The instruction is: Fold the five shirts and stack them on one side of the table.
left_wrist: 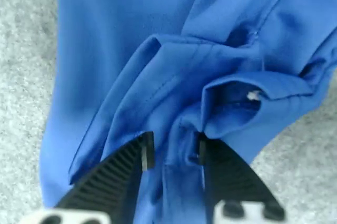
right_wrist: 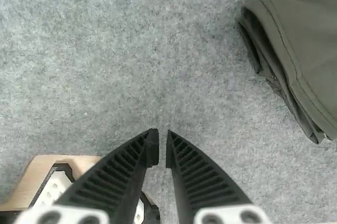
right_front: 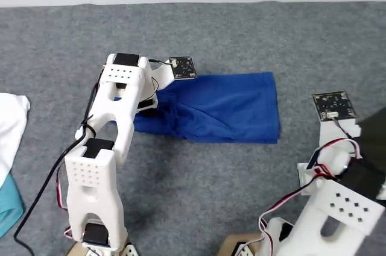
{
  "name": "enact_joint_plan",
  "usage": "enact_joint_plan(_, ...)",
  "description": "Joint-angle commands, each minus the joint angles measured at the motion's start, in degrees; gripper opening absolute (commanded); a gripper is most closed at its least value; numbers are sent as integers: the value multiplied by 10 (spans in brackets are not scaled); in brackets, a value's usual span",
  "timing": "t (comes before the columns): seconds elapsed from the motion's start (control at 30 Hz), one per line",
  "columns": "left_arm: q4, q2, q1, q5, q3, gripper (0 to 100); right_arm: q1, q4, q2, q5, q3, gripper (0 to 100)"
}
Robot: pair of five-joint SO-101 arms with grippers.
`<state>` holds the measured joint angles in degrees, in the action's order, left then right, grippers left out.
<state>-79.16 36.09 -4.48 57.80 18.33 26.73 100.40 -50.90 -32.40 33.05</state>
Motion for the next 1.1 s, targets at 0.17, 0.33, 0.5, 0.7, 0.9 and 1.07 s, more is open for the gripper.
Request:
enact_joint_plan(0.17,4,-10,15,-9,90,152,3,21,-9,3,-4,46)
enact_joint_plan(0.33,9,-4,31,-18,122,152,3,21,-9,3,-4,46)
enact_joint_plan(0.5,42,15,40,-19,115,152,3,20,-9,3,-4,46)
enact_joint_plan(0.7,52,3,55,-19,116,152,3,20,-9,3,-4,46)
enact_joint_plan(0.9,40,-54,69,-20,147,152,3,20,-9,3,-4,46)
enact_joint_plan(1.07,-57,-109,68,-21,158,147,3,20,-9,3,-4,46)
